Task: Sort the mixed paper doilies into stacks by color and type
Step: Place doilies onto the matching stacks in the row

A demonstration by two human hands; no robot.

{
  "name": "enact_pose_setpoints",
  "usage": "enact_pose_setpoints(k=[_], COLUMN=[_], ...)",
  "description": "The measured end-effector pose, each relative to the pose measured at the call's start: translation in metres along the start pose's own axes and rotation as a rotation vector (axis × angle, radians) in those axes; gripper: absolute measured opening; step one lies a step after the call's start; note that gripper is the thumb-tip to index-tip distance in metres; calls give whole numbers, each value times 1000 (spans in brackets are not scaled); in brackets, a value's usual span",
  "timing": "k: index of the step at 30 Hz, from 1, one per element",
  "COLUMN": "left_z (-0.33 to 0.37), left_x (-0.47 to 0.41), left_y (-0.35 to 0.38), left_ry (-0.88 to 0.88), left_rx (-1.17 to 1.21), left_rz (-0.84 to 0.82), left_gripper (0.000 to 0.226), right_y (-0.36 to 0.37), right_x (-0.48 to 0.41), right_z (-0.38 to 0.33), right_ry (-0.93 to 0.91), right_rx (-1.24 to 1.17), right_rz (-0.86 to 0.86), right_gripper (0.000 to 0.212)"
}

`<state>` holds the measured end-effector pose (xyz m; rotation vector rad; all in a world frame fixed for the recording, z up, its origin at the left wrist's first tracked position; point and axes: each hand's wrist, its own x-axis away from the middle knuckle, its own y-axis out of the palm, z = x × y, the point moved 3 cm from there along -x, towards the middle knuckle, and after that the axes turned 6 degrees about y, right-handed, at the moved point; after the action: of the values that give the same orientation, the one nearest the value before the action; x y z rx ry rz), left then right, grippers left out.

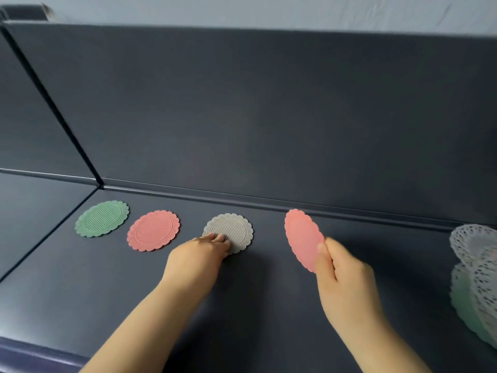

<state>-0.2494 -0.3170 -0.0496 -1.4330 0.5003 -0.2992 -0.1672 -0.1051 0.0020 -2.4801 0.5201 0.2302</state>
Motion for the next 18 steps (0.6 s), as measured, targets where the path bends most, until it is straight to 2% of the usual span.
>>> enact_pose_setpoints(k=[6,10,14,18], left_z=[16,23,17,-17], left_x=[20,38,53,70], left_y=[-6,-31,-58,-62], left_ry=[-63,-92,-35,-71], left_rx=[-60,-34,-104,-90], left_rz=[-74,72,211,222], left_gripper=[30,33,27,28], right_y=[0,12,29,57], right_x=[11,18,21,15], right_z=[-1,-7,-24,-47], right_ry=[-12,-12,-54,-92], right_rx=[-54,-82,-89,-4], right_rz=[-23,-73,-80,-117], right_gripper=[47,46,49,44])
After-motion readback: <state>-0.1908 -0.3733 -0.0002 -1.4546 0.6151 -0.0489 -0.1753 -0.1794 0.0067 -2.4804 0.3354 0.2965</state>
